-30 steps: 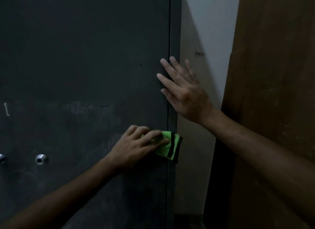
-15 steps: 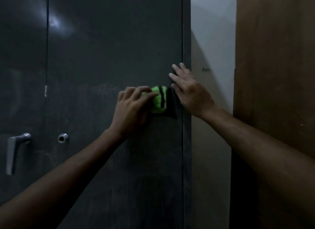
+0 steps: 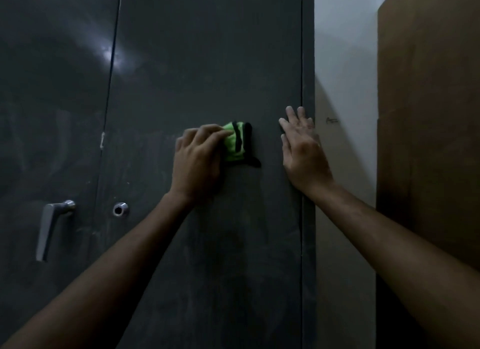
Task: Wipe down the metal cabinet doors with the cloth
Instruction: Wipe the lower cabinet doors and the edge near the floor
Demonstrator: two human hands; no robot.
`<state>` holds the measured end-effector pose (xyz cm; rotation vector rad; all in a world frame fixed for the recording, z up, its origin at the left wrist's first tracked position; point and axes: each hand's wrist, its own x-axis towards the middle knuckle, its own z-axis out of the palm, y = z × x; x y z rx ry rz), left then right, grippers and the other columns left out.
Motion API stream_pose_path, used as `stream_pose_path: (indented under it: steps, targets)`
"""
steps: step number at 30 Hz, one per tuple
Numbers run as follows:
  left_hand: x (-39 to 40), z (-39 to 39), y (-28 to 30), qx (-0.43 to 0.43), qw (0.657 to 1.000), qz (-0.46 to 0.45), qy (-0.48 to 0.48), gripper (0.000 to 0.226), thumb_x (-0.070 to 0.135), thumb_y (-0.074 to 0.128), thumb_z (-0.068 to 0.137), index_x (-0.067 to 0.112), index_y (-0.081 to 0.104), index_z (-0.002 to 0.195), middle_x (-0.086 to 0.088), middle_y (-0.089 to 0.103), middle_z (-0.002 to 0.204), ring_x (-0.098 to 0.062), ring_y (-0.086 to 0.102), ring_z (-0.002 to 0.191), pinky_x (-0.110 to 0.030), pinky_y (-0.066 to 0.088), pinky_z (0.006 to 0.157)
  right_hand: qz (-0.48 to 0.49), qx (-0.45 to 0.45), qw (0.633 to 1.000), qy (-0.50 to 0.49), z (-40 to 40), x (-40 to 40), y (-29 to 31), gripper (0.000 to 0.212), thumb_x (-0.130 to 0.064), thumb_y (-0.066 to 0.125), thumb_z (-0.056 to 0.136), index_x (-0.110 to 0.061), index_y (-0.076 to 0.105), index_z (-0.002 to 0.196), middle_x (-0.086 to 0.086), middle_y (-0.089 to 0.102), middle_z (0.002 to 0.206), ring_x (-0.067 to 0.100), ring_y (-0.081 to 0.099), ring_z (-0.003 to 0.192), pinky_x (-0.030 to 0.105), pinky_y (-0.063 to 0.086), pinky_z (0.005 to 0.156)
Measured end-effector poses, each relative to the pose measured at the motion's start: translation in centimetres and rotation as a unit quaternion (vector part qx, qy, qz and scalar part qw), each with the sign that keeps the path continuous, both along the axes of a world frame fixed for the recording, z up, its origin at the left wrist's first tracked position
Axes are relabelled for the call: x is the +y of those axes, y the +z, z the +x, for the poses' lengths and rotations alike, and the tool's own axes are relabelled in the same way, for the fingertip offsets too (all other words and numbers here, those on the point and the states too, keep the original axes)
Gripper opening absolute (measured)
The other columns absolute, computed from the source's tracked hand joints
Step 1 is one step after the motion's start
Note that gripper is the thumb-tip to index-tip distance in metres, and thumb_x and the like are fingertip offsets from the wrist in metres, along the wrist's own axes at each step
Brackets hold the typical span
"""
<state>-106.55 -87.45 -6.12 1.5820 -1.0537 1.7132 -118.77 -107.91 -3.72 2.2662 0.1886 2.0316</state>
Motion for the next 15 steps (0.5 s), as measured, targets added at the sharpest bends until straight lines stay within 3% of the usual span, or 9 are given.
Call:
stream_pose_path:
  steps: [2, 5, 6, 9, 10, 15]
  targets:
    - [-1.2, -0.6, -0.9, 0.005, 1.0, 0.003, -0.007, 0.04, 0.012, 0.065, 0.093, 0.02, 0.07, 0.132, -0.003, 0.064, 0.137, -0.034, 0.055, 0.121, -0.048, 0.041, 0.098, 0.002, -0.004, 1.0, -0.002, 0.2, 0.1, -0.2, 0.04, -0.002, 0.046, 0.105, 0.005, 0.05, 0.144, 0.023, 0.035, 0.16, 0.038, 0.022, 0.154, 0.048, 0.018, 0.127]
    - [-1.3, -0.6, -2.8, -0.085, 0.985, 0.151, -0.014, 0.045, 0.021, 0.065, 0.094, 0.024, 0.065, 0.138, -0.001, 0.061, 0.143, -0.029, 0.051, 0.126, -0.044, 0.04, 0.101, -0.003, -0.007, 1.0, -0.013, 0.3, 0.1, -0.2, 0.041, -0.002, 0.046, 0.105, 0.005, 0.049, 0.145, 0.023, 0.034, 0.16, 0.038, 0.022, 0.154, 0.049, 0.019, 0.127]
    - [-0.7, -0.1, -2.4, -0.083, 0.987, 0.14, -0.011, 0.044, 0.019, 0.065, 0.094, 0.023, 0.066, 0.137, -0.001, 0.062, 0.142, -0.029, 0.053, 0.125, -0.045, 0.042, 0.1, -0.003, -0.01, 1.0, -0.014, 0.3, 0.1, -0.2, 0.041, -0.001, 0.046, 0.105, 0.005, 0.05, 0.145, 0.023, 0.034, 0.16, 0.038, 0.023, 0.154, 0.05, 0.019, 0.127]
    - [-0.4, 0.0, -0.8, 0.03, 0.998, -0.047, -0.012, 0.038, 0.006, 0.065, 0.093, 0.017, 0.072, 0.129, -0.003, 0.066, 0.136, -0.034, 0.058, 0.12, -0.045, 0.042, 0.099, -0.002, -0.022, 1.0, -0.009, 0.4, 0.1, -0.3, 0.04, 0.0, 0.046, 0.104, 0.007, 0.051, 0.143, 0.025, 0.037, 0.158, 0.04, 0.026, 0.153, 0.053, 0.022, 0.126]
    - [-1.2, -0.5, -1.0, 0.051, 0.996, -0.073, -0.018, 0.038, 0.005, 0.065, 0.092, 0.017, 0.072, 0.128, -0.003, 0.066, 0.135, -0.034, 0.057, 0.121, -0.045, 0.04, 0.099, -0.003, -0.025, 1.0, -0.009, 0.5, 0.0, -0.3, 0.039, 0.0, 0.047, 0.104, 0.007, 0.052, 0.142, 0.025, 0.038, 0.158, 0.04, 0.027, 0.152, 0.053, 0.023, 0.125]
    - [-1.2, -0.2, -3.3, -0.087, 0.986, 0.143, -0.012, 0.045, 0.017, 0.067, 0.093, 0.024, 0.065, 0.138, 0.0, 0.06, 0.144, -0.03, 0.049, 0.129, -0.04, 0.035, 0.105, -0.005, -0.032, 0.999, -0.014, 0.8, -0.1, -0.4, 0.04, -0.001, 0.048, 0.104, 0.004, 0.053, 0.143, 0.022, 0.039, 0.158, 0.037, 0.027, 0.153, 0.051, 0.023, 0.126]
